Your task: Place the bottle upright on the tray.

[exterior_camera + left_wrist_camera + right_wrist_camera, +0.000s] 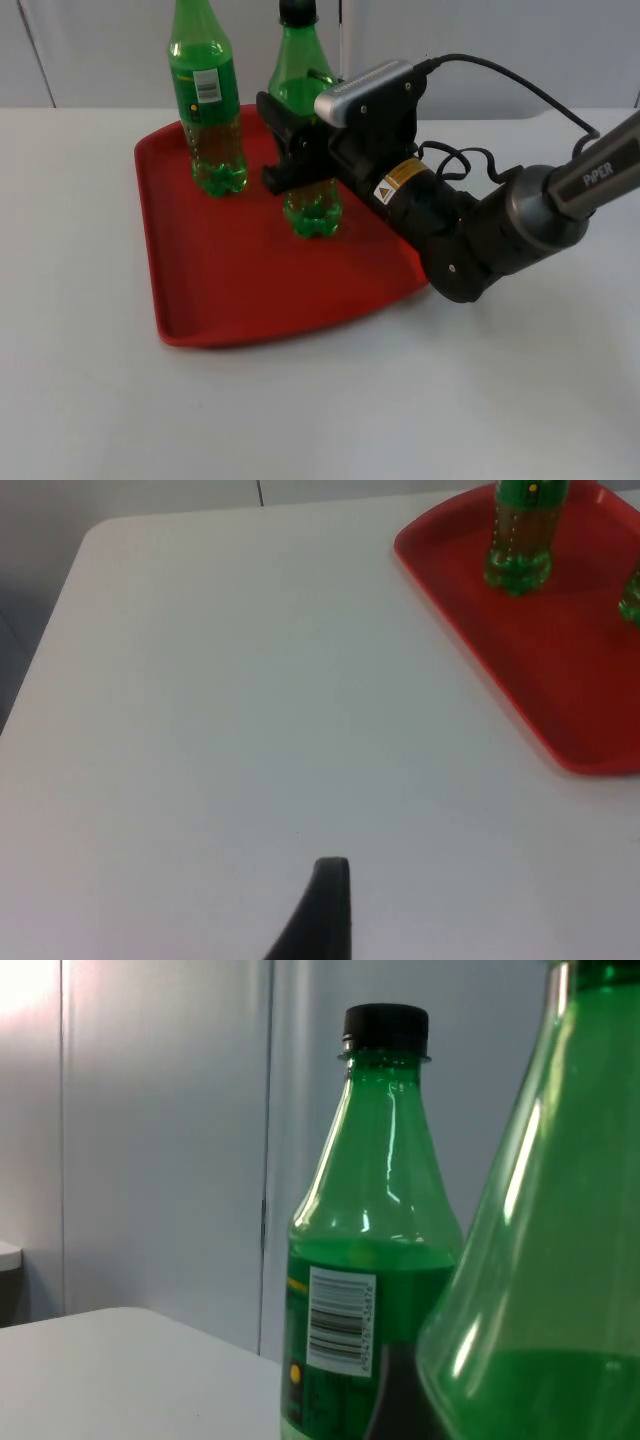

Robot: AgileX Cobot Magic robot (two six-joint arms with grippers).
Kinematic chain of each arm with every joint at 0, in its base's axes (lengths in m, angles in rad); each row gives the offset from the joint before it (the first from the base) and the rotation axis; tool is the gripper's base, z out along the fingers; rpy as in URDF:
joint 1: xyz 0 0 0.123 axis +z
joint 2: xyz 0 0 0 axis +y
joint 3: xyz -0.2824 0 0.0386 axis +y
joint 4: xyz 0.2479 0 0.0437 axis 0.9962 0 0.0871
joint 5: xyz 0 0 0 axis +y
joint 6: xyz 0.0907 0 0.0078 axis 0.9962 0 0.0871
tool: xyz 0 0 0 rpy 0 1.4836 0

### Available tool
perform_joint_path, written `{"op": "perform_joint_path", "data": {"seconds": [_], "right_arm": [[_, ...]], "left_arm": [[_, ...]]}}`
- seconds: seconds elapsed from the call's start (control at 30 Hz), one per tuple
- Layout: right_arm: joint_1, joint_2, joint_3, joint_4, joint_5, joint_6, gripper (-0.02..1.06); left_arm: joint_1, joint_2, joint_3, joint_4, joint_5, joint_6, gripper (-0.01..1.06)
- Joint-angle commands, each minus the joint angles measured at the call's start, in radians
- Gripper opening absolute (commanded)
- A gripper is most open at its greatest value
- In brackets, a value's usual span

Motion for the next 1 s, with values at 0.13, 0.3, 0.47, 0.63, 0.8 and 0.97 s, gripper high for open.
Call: {"op": "perform_joint_path", "data": {"seconds": [0.13,0.3,0.47,0.63,0.8,0.97], "right_arm": [[-0.003,0.005,-0.001,-0.005,-0.011,-0.006,0.0],[-0.003,0.005,-0.001,-0.005,-0.011,-0.007,0.0],[-0.003,0.005,-0.001,-0.003,-0.011,-0.007,0.1],[-0.003,0.005,0.001,-0.001,-0.011,-0.007,0.4],[-0.003,0.001,0.001,-0.001,-0.011,-0.007,0.71],[-0.003,-0.001,0.001,0.004,0.041,-0.007,0.76]], "left_arm": [[-0.007,-0.003,0.005,-0.012,-0.003,0.0,0.83],[-0.007,-0.003,0.005,-0.012,-0.003,0.0,0.83],[-0.007,-0.003,0.005,-0.012,-0.003,0.0,0.83],[-0.007,-0.003,0.005,-0.012,-0.003,0.0,0.83],[-0.007,-0.003,0.005,-0.012,-0.003,0.0,0.83],[-0.007,-0.003,0.005,-0.012,-0.003,0.0,0.83]]}}
